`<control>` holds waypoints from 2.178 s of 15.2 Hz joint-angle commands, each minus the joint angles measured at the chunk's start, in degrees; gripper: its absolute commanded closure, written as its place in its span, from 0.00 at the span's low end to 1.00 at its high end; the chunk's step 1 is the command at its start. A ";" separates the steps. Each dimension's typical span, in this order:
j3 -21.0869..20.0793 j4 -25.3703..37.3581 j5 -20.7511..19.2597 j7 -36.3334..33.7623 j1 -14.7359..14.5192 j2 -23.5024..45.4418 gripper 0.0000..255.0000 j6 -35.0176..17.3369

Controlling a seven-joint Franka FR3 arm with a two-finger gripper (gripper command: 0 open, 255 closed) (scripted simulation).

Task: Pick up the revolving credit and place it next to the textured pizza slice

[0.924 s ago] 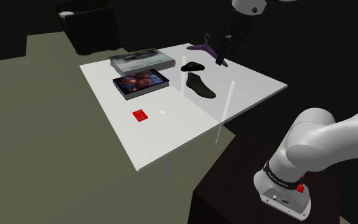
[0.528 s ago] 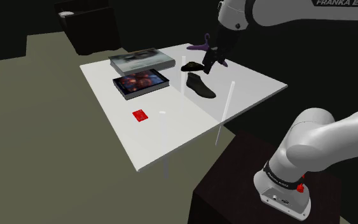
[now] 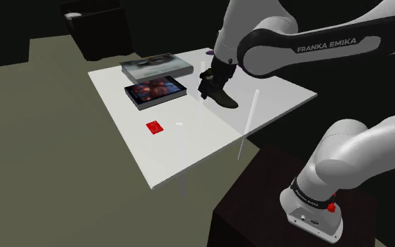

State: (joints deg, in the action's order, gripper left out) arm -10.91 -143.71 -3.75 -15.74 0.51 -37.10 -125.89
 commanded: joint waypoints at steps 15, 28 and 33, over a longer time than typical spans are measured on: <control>-18.91 10.98 -26.78 -36.16 12.57 34.43 0.00 -26.94; -14.21 29.20 -55.16 -60.82 6.26 57.89 0.00 -26.16; -13.30 30.63 -56.79 -61.76 5.72 59.99 0.00 -26.53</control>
State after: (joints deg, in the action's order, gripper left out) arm -24.30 -113.22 -60.37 -77.38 6.31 22.69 -152.38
